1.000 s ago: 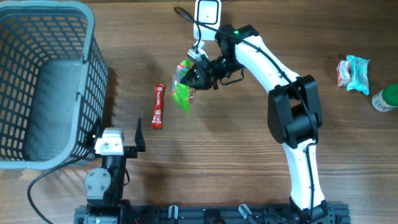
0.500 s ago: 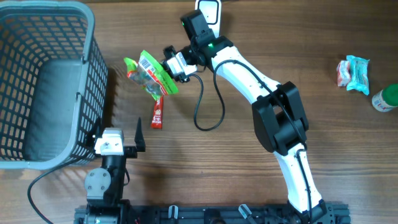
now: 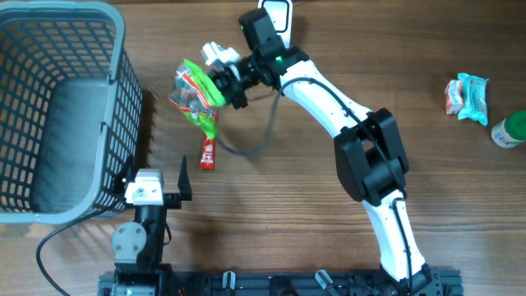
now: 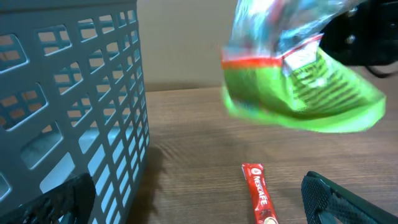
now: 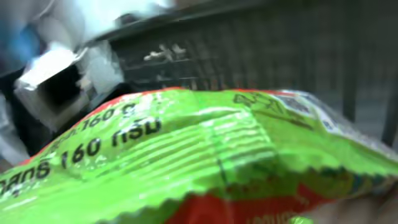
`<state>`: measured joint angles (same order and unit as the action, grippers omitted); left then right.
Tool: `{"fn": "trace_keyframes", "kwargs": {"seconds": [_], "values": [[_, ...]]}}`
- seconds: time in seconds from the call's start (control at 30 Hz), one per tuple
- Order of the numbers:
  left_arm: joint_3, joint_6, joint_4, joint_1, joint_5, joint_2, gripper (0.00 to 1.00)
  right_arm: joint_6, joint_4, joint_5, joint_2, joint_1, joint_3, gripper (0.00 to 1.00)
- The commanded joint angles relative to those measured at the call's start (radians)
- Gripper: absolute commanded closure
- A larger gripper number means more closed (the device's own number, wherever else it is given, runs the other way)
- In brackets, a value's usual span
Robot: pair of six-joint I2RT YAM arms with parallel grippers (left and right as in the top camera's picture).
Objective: Scan the item barcode
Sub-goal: 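Raise the Haribo bag with the right gripper up to the scanner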
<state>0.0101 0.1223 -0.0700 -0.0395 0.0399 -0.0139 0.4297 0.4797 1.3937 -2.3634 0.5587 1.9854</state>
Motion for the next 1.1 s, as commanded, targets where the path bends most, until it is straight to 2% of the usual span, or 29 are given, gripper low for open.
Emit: {"fn": "trace_keyframes", "kwargs": {"seconds": [0.0, 0.07, 0.13, 0.2, 0.27, 0.37, 0.4, 0.53, 0.63, 0.73, 0.77, 0.9, 1.0, 1.07], "values": [[-0.005, -0.006, 0.001, -0.002, 0.003, 0.007, 0.0, -0.57, 0.257, -0.407, 0.037, -0.004, 0.009, 0.96], [-0.005, -0.006, 0.001, -0.002, 0.003, 0.007, 0.0, -0.563, 0.471, -0.555, 0.037, 0.001, -0.001, 0.96], [-0.005, -0.006, 0.001, -0.002, 0.003, 0.007, 0.0, -0.608, 0.647, -0.813, 0.037, 0.005, -0.013, 0.96], [-0.005, -0.006, 0.001, -0.002, 0.003, 0.007, 0.0, -0.668, 0.734, -0.92, 0.037, -0.001, -0.003, 0.96], [-0.005, -0.006, 0.001, -0.002, 0.003, 0.007, 0.0, -0.668, 0.8, -1.026, 0.037, -0.01, 0.066, 0.96], [-0.005, -0.006, 0.001, -0.002, 0.003, 0.007, 0.0, -0.656, 0.83, -1.269, 0.037, -0.01, 0.273, 0.96], [-0.005, -0.006, 0.001, -0.002, 0.003, 0.007, 0.0, -0.599, 0.803, -1.321, 0.037, -0.01, 0.333, 0.96], [-0.005, -0.006, 0.001, -0.002, 0.003, 0.007, 0.0, -0.624, 0.652, -1.327, 0.006, -0.026, 0.345, 0.96], [-0.005, -0.006, 0.001, -0.002, 0.003, 0.007, 0.0, -0.716, 0.477, -1.297, -0.035, -0.05, 0.345, 0.96], [-0.005, -0.006, 0.001, -0.002, 0.003, 0.007, 0.0, -0.933, 0.27, -1.091, -0.072, -0.115, 0.345, 0.95], [-0.005, -0.006, 0.001, -0.002, 0.003, 0.007, 0.0, -1.053, 0.169, -0.999, -0.097, -0.136, 0.345, 0.95], [-0.005, -0.006, 0.001, -0.002, 0.003, 0.007, 0.0, -1.417, -0.106, -0.892, -0.158, -0.148, 0.345, 0.95], [-0.005, -0.006, 0.001, -0.002, 0.003, 0.007, 0.0, -1.618, -0.174, -0.898, -0.177, -0.148, 0.345, 0.95], [-0.005, -0.006, 0.001, -0.002, 0.003, 0.007, 0.0, -1.764, -0.158, -0.92, -0.185, -0.162, 0.344, 0.95]]}}
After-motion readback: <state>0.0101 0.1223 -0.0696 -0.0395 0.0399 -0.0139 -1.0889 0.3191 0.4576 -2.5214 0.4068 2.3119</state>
